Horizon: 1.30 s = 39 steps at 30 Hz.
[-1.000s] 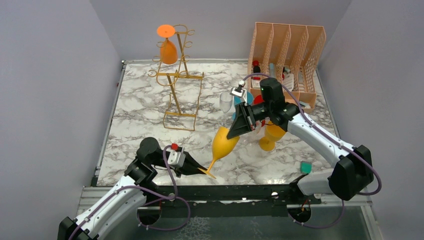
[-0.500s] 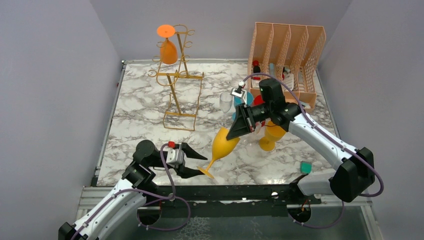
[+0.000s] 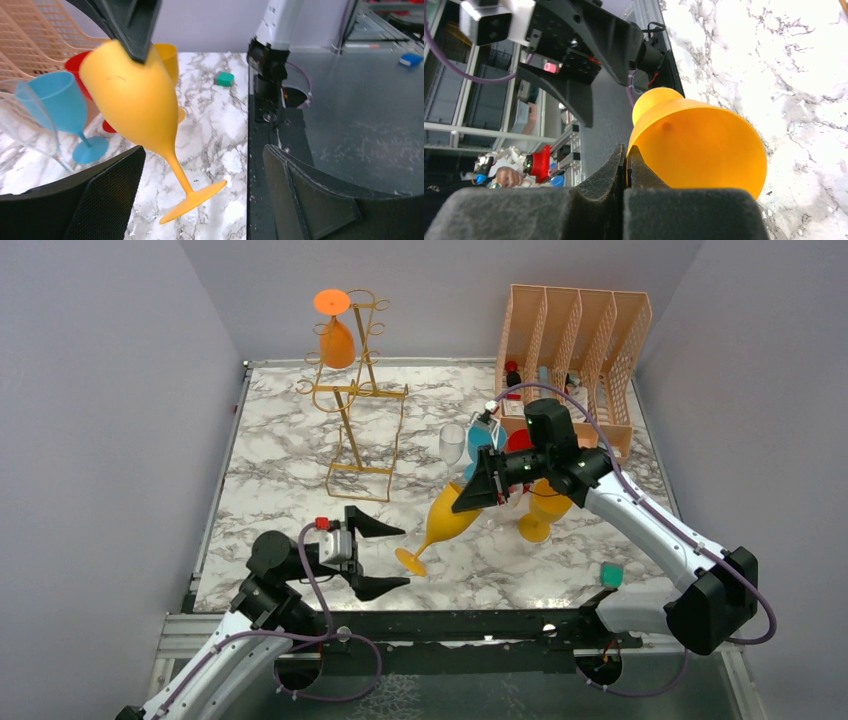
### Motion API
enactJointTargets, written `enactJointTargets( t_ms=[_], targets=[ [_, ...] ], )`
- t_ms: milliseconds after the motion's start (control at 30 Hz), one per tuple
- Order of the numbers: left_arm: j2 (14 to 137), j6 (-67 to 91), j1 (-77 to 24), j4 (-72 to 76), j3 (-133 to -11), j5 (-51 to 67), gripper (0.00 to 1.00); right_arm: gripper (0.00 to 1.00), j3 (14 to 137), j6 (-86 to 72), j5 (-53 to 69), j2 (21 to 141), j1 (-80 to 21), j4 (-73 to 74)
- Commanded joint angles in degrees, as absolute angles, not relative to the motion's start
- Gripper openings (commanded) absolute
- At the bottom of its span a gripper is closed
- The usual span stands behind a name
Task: Take the wine glass off the wine glass rack
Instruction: Place the wine glass at the center of the board.
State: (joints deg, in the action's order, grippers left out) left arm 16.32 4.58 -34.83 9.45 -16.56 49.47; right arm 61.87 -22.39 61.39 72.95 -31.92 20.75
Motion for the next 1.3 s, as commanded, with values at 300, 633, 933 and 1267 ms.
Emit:
enactJointTargets(
  t_ms=[300, 633, 933, 1267],
  targets=[
    [21.0, 22.8, -34.4, -1.5, -23.3, 21.5, 0.99, 0.01, 64.5, -13.1, 32.5, 70.7, -39.0, 30.2],
    [34.2, 13.5, -34.4, -13.3, -32.3, 17.2, 0.99, 0.01, 62.4, -9.5, 9.6, 69.7, -48.4, 30.7],
    [28.3, 11.2, -34.4, -13.8, -31.3, 12.6, 0.99, 0.01, 61.9, -8.0, 0.1, 69.8, -49.8, 29.2],
    [24.7, 11.6, -34.4, -13.9, -28.7, 7.1, 0.99, 0.01, 62.3, -5.3, -3.2, 73.4, -49.9, 30.4]
  ],
)
